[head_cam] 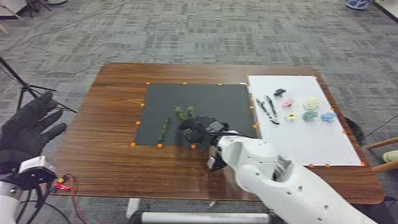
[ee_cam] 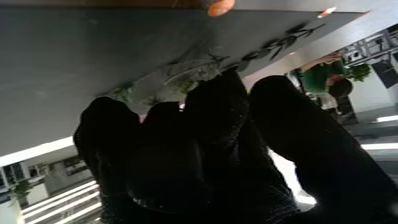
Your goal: Arrange flowers
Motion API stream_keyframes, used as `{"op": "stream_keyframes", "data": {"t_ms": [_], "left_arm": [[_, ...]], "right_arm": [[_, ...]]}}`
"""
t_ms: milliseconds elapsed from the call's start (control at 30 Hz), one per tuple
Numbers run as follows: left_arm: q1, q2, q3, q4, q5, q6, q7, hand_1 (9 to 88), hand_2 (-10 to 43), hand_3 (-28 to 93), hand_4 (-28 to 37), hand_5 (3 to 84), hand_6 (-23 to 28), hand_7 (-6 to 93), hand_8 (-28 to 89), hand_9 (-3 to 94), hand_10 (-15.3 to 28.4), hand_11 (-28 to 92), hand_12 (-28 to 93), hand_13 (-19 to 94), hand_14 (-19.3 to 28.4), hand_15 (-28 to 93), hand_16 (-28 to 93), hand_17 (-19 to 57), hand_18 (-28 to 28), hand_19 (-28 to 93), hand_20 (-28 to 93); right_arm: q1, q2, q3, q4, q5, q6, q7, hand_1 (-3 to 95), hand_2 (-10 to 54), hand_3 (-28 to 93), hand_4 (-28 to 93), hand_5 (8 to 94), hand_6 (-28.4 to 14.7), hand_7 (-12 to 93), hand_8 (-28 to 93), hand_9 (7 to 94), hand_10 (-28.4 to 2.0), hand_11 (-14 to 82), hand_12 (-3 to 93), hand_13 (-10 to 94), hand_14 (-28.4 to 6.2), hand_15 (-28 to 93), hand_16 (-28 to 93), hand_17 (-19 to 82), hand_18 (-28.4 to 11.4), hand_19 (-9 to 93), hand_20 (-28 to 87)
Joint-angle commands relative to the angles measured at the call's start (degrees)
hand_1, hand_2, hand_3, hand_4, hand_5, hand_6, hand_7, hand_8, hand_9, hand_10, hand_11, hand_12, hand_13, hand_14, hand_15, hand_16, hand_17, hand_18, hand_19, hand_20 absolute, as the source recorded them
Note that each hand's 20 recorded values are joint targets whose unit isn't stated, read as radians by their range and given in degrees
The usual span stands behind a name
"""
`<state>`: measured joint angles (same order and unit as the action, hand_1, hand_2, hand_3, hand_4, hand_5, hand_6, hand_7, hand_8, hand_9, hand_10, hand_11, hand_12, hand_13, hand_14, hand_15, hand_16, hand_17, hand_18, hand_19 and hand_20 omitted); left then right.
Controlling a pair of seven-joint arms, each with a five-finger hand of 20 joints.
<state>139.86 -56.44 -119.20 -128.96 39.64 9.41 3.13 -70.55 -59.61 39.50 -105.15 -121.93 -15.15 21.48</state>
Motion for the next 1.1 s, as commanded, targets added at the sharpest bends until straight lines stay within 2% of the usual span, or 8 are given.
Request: {"op": "stream_keyframes", "data": {"t_ms": [33, 333, 667, 867, 1100], "left_arm": [[0.99, -0.09, -0.23, -0.45, 0.04, -0.45, -0.14, 23.1, -5.2, 67, -28.3, 18.6, 1.3, 21.0, -10, 13.2, 8.2, 18, 20, 4, 10.9, 40, -4, -12.7, 17.9, 37, 12], [0.13, 0.57, 0.06, -0.10, 0.21, -0.66, -0.51, 23.2, -4.9, 67, -28.3, 18.6, 1.3, 21.0, -10, 13.2, 8.1, 18, 20, 4, 10.9, 40, -4, -12.8, 17.9, 37, 12], [-0.05, 0.30, -0.08, -0.14, 0.65, -1.37, -1.18, 23.4, -4.8, 67, -28.3, 18.7, 1.3, 21.0, -10, 13.2, 8.1, 18, 20, 4, 11.0, 40, -4, -12.7, 17.8, 37, 12], [-0.50, 0.32, -0.02, -0.05, 0.91, -1.89, -1.34, 23.4, -4.9, 67, -28.3, 18.7, 1.3, 21.0, -10, 13.2, 8.2, 18, 20, 4, 11.0, 40, -4, -12.8, 17.9, 37, 12], [-0.28, 0.29, -0.10, -0.11, 0.75, -1.60, -1.22, 23.3, -4.8, 67, -28.3, 18.7, 1.3, 20.9, -10, 13.2, 8.2, 18, 20, 4, 11.0, 40, -4, -12.8, 17.8, 37, 12]], "right_arm": [[-1.04, 2.10, 0.13, -2.86, -0.39, -0.17, -0.75, 20.4, 16.9, 93, -4, 41.0, -1.9, 13, -11, 83.4, -10.7, 61.6, 35.4, 84, -7.6, 81, 37, 53, -23.8, 93, 73], [1.29, 0.92, -2.11, 0.58, 0.21, 4.28, 0.98, 19.9, 16.5, 92, -9, 40.7, -2.0, 12, -11, 83.3, -10.8, 61.4, 35.4, 84, -7.8, 81, 37, 53, -23.9, 93, 73], [1.77, 2.36, -1.13, -2.67, 1.45, 10.17, 0.66, 19.1, 15.6, 91, -9, 41.0, -1.3, 12, -11, 82.9, -10.9, 61.2, 35.2, 83, -7.7, 81, 37, 53, -23.7, 93, 73], [2.09, 1.37, -0.60, -0.36, 0.40, 7.75, 1.99, 19.0, 15.4, 91, -9, 41.2, -1.1, 12, -11, 82.8, -11.0, 61.2, 35.3, 83, -7.9, 81, 37, 53, -23.8, 93, 73], [2.37, 1.12, -1.94, 2.64, 0.30, 5.44, 3.41, 18.9, 15.3, 91, -9, 41.2, -1.1, 12, -11, 82.6, -11.1, 61.2, 35.4, 83, -7.9, 82, 37, 53, -23.7, 93, 73]]}}
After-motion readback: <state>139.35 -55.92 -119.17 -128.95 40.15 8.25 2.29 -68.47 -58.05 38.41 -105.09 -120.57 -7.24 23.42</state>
